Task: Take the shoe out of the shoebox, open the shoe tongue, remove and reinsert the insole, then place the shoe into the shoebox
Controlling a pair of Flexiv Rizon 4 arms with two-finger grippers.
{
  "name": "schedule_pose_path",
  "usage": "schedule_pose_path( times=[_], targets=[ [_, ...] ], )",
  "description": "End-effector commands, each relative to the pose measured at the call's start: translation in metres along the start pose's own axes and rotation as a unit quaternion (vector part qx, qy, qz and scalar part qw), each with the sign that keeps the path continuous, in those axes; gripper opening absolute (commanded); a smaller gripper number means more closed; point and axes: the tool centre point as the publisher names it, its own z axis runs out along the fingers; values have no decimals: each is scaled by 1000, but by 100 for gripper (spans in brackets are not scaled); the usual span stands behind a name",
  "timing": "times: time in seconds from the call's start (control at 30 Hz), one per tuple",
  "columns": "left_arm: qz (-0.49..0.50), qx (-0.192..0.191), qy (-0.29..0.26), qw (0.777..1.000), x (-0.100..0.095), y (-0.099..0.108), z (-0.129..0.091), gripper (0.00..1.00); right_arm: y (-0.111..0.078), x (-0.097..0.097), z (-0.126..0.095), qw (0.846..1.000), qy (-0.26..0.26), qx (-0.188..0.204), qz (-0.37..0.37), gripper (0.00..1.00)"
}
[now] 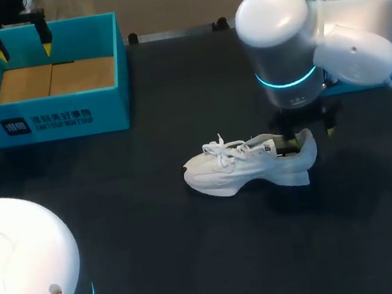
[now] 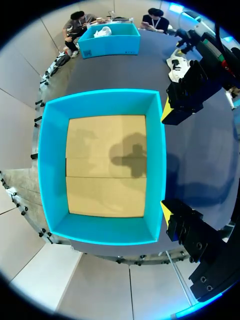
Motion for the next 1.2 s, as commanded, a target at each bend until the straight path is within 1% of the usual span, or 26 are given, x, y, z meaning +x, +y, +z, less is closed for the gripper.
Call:
schedule_pose_path(
  times=[0.03,0.1,0.13,0.2,0.33,0.37,0.43,0.47,0.5,0.53,0.6,0.63,1.2],
  targets=[
    [0,0,-1,1000,0,0,0,100,-2,-15,-31,999,19,-23,-46,100],
    [0,0,-1,1000,0,0,0,100,1,-17,-41,996,21,-39,-82,100],
    [0,0,-1,1000,0,0,0,100,2,-17,-42,995,22,-41,-87,100],
    [0,0,-1,1000,0,0,0,100,8,-22,-55,990,33,-60,-125,100],
    [0,0,-1,1000,0,0,0,100,14,-25,-70,976,46,-85,-197,100],
    [0,0,-1,1000,0,0,0,100,16,-25,-75,966,54,-98,-234,100],
    [0,0,-1,1000,0,0,0,100,16,-24,-80,950,58,-114,-286,100],
    [0,0,-1,1000,0,0,0,100,15,-24,-84,932,58,-133,-333,100],
    [0,0,-1,1000,0,0,0,100,15,-25,-87,920,61,-147,-359,100],
    [0,0,-1,1000,0,0,0,100,15,-25,-89,905,74,-152,-391,100],
    [0,0,-1,1000,0,0,0,100,16,-27,-93,884,75,-151,-435,100],
    [0,0,-1,1000,0,0,0,100,18,-29,-94,878,70,-144,-451,100],
    [0,0,-1,1000,0,0,0,100,18,-29,-94,878,70,-144,-451,100]
  ],
)
